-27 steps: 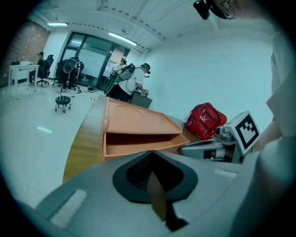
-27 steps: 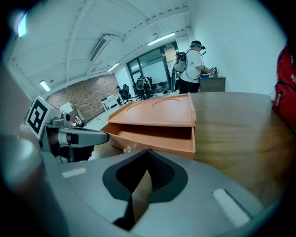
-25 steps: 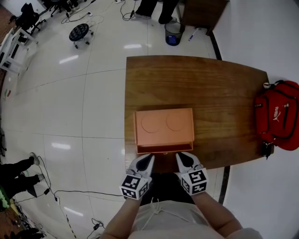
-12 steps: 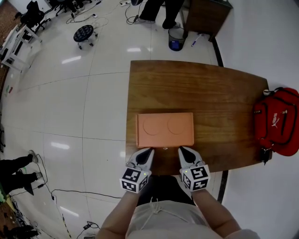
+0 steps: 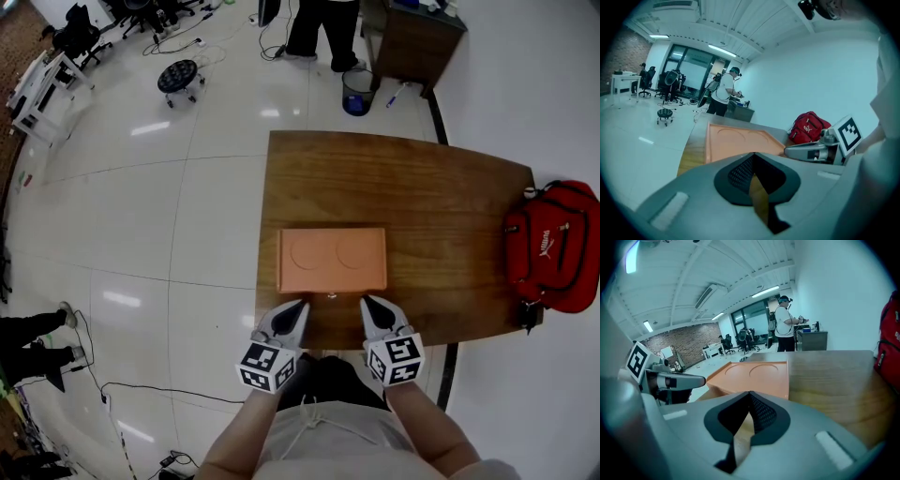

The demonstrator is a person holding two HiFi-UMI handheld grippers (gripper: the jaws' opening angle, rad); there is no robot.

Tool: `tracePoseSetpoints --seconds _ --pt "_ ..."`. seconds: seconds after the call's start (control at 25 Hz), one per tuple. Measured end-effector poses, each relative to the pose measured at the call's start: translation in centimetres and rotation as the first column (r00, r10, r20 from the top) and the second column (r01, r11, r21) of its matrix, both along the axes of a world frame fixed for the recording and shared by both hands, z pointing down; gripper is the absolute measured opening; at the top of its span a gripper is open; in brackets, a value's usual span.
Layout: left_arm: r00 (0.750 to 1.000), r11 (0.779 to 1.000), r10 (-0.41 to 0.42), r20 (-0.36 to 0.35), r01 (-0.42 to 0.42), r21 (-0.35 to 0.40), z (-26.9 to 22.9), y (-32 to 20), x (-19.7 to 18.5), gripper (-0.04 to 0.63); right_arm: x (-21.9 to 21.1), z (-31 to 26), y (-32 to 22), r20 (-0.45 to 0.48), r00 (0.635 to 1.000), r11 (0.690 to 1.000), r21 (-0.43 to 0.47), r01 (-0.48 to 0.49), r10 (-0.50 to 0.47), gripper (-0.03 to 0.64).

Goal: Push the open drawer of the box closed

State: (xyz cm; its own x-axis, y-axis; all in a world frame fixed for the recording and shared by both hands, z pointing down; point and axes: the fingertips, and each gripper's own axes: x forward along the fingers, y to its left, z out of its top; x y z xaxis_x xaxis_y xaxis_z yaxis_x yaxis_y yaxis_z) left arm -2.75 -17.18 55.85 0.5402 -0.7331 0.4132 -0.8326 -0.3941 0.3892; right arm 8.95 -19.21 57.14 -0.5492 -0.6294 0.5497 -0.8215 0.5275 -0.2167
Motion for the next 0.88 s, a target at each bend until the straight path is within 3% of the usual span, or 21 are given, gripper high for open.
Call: tracePoseSetpoints --seconds 0.12,0.32,0.72,0.88 --pt "1.0 0.995 0.002 -0.028 0.001 0.102 -4.6 -0.9 0.0 0.006 0.3 -3.4 -0.9 0.007 1.0 0.995 0.102 0.009 -0.009 0.006" --pt "0.999 0.966 -0.019 0.032 0.01 0.259 -10.9 -1.1 0.0 0.006 0.6 -9.8 -1.4 0.064 0.998 0.967 0.254 0.01 -0.027 0.006" --pt "0.997 0.899 -0.057 0.057 0.026 0.438 -18.8 4.6 -1.6 0.006 2.8 -18.0 2.6 0.104 0.995 0.904 0.424 -0.047 0.003 0.006" --pt "0.999 0.903 -0.026 0.032 0.01 0.43 -19.1 7.9 -2.1 0.006 2.5 -18.6 6.0 0.086 0.996 0.892 0.448 -0.053 0.016 0.006"
